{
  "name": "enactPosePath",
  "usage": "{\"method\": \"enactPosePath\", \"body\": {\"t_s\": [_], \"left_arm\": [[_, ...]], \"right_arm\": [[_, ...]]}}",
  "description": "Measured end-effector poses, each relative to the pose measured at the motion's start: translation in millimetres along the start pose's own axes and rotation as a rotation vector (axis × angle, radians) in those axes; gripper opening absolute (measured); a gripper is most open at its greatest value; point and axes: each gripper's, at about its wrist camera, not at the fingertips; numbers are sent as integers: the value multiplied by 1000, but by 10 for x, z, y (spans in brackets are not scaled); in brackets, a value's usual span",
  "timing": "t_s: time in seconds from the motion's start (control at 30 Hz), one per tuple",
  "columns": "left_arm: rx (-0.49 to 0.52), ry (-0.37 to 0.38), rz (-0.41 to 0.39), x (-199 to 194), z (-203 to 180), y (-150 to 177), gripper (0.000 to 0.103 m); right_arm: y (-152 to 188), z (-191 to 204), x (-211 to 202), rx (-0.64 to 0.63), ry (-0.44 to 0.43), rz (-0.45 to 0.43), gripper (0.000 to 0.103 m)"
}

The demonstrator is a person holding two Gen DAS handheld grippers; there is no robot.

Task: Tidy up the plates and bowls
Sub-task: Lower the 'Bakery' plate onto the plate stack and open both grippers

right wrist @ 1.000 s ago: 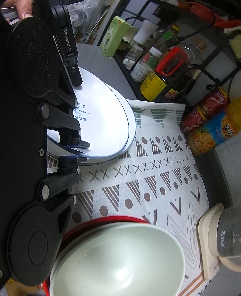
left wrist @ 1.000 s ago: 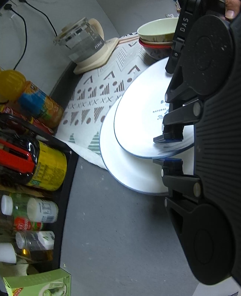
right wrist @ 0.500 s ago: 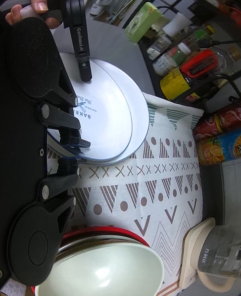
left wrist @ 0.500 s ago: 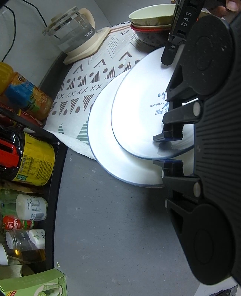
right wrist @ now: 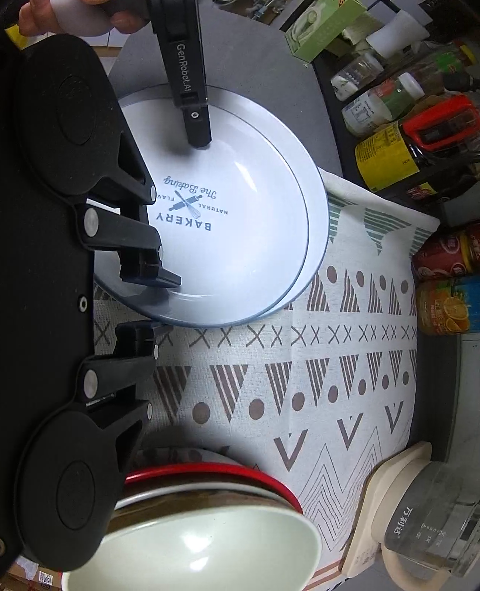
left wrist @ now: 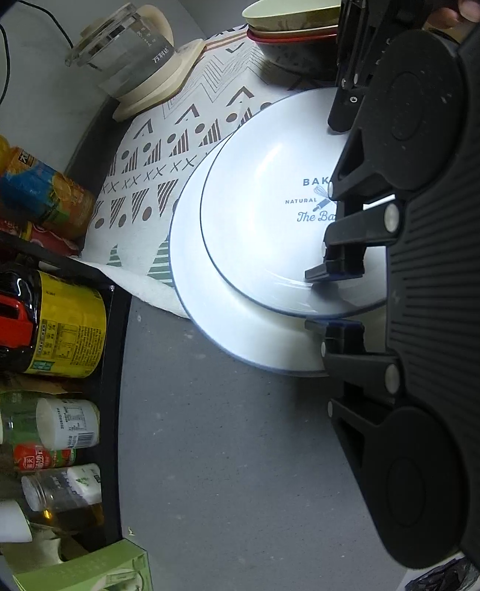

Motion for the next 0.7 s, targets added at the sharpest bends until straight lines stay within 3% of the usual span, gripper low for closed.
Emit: {"method": "enactPosePath", "body": {"t_s": [0.43, 0.53, 0.7], "left_arm": [[15, -74, -33, -162, 46, -146, 14], [10, -84, -46, -245, 32, -156, 17], [42, -31, -78, -411, -43, -201, 19]], "right_arm": [[-37, -44, -8, 45, -48, -4, 29], [-43, -76, -113, 60, -82, -36, 37], [-54, -107, -334, 69, -107, -94, 51]]}}
Point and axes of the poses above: each gripper's, at about its wrist camera, not at the fingertips, and x roughly the way its jaws point, z to its left, y to its underside, and after that the axes turned 14 degrees about z, right-handed
